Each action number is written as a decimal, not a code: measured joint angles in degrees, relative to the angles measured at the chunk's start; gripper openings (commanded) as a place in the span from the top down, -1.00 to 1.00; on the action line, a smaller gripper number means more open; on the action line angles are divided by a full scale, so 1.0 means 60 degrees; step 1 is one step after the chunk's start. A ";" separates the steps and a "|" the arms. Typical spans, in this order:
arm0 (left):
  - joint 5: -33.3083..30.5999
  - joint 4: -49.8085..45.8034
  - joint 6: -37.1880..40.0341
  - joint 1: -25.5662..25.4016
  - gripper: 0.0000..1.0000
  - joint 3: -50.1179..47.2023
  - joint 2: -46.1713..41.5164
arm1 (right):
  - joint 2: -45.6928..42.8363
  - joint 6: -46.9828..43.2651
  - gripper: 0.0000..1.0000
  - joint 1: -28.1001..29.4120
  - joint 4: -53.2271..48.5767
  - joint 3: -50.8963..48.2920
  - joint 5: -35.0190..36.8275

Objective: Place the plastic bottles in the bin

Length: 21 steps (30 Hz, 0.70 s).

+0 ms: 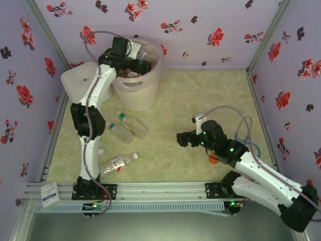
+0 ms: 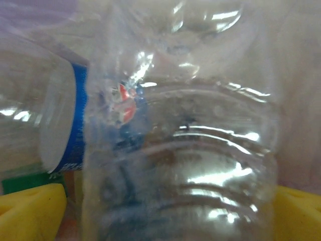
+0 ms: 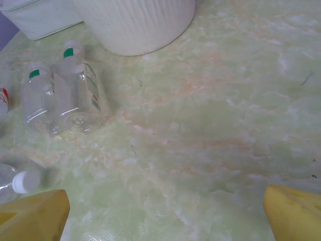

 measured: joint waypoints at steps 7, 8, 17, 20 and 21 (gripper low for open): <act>-0.0535 -0.0350 0.0171 0.0000 -1.00 0.0000 -0.1785 | -0.0098 0.0135 -0.99 -0.0004 0.0113 -0.0211 0.0124; -0.0645 -0.0382 0.0200 0.0000 -1.00 -0.0018 -0.2124 | -0.0080 0.0117 -0.99 -0.0004 0.0153 -0.0211 0.0102; -0.1730 0.0222 -0.0339 0.0000 -0.99 -0.4874 -0.6925 | 0.1253 -0.0987 -0.99 0.0106 0.0178 0.0361 -0.0477; -0.1920 0.0455 -0.1075 0.0000 -1.00 -0.7198 -0.8779 | 0.2288 -0.1563 -0.93 0.0488 0.0117 0.1209 -0.0448; -0.1960 0.0521 -0.1311 0.0000 -1.00 -0.7734 -0.9205 | 0.2652 -0.1745 -0.87 0.0652 0.0091 0.1501 -0.0433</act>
